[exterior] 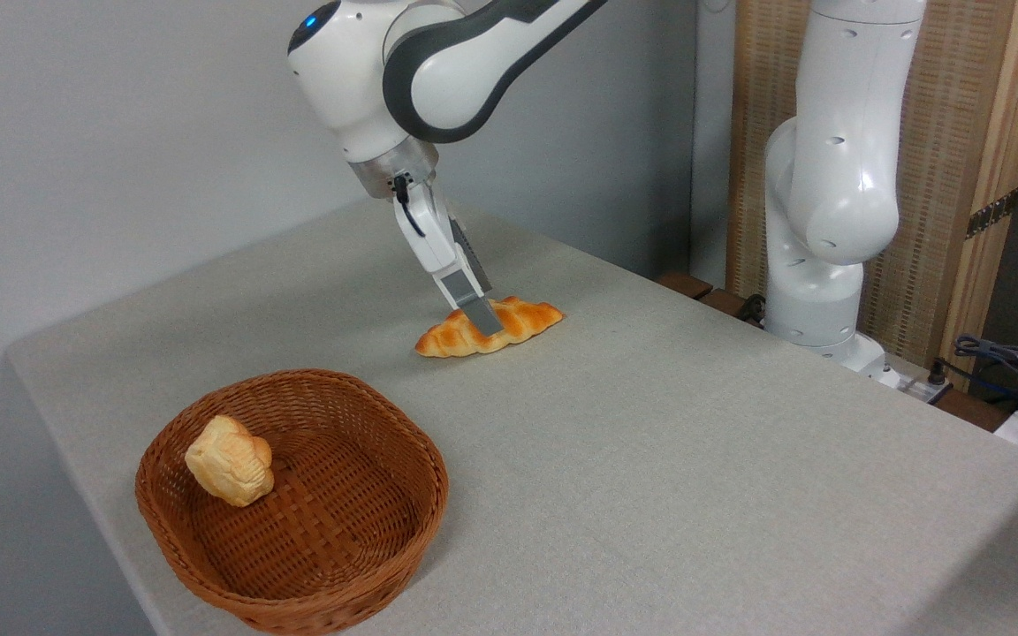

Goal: Put bread into the basket
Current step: 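Lower the gripper onto the croissant's middle and close on it, then lift the croissant and carry it over the wicker basket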

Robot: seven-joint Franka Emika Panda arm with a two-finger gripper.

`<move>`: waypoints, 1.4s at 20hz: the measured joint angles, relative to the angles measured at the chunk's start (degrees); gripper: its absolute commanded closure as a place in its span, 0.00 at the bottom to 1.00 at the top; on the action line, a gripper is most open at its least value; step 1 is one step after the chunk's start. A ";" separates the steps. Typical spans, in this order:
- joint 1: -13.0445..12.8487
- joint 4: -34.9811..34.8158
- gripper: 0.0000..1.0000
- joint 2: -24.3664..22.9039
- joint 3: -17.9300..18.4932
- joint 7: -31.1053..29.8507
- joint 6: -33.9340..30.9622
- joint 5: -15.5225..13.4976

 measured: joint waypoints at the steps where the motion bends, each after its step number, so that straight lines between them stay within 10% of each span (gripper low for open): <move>1: -0.29 -0.13 0.00 0.38 -0.01 0.00 0.10 0.00; 8: -0.66 -0.34 0.03 2.60 -0.01 0.00 2.04 0.00; 11: -0.66 -0.34 0.43 2.68 -0.01 0.00 2.23 0.00; 15: -0.66 -0.34 0.60 2.68 -0.01 0.00 2.26 0.55; 28: -0.68 -0.34 0.64 2.68 -0.01 0.00 2.27 0.55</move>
